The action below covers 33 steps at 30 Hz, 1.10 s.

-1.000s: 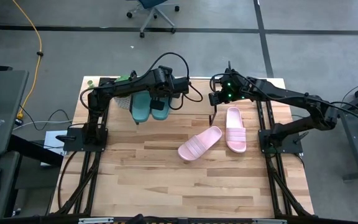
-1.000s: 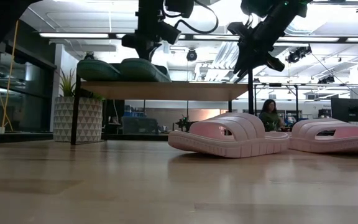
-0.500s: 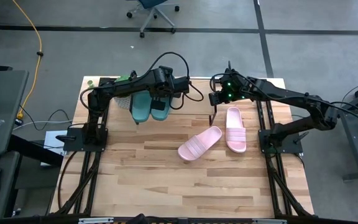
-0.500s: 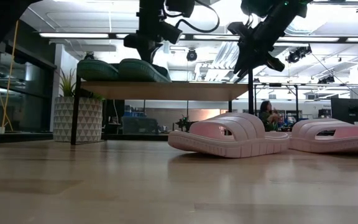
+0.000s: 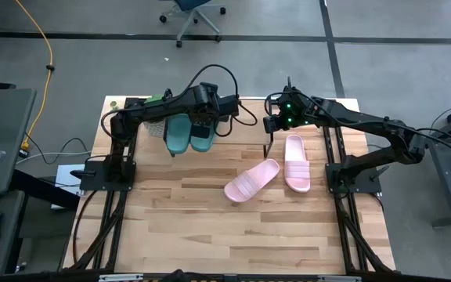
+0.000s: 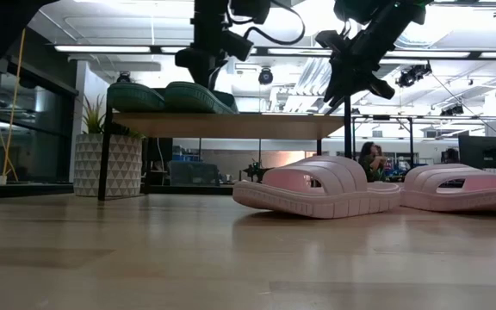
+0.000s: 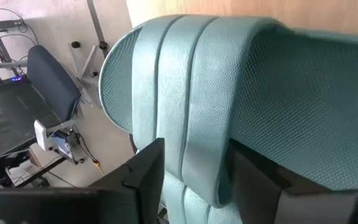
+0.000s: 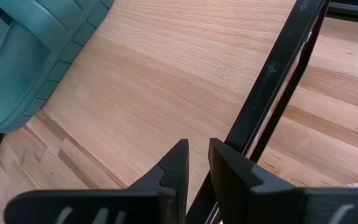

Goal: Pick and place slides into the shelf
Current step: Put the green slide on the shelf

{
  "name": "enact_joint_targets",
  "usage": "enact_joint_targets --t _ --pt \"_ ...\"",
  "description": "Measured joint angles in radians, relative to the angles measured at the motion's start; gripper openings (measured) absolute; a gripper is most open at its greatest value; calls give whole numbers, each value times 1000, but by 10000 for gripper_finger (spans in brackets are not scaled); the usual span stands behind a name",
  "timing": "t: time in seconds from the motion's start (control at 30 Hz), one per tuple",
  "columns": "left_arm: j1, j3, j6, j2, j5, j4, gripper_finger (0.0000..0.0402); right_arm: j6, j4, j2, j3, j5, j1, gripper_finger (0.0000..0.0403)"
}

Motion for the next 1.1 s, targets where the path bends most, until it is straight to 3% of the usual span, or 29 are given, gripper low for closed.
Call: enact_joint_targets --t 0.23,0.53,1.1 --pt "-1 0 23 0 30 17 177 0 2 0 0 -2 0 55" --pt "-6 0 26 0 54 17 166 0 4 0 0 -2 0 55" --pt "-94 0 34 -18 15 32 161 0 5 0 0 -3 0 55"
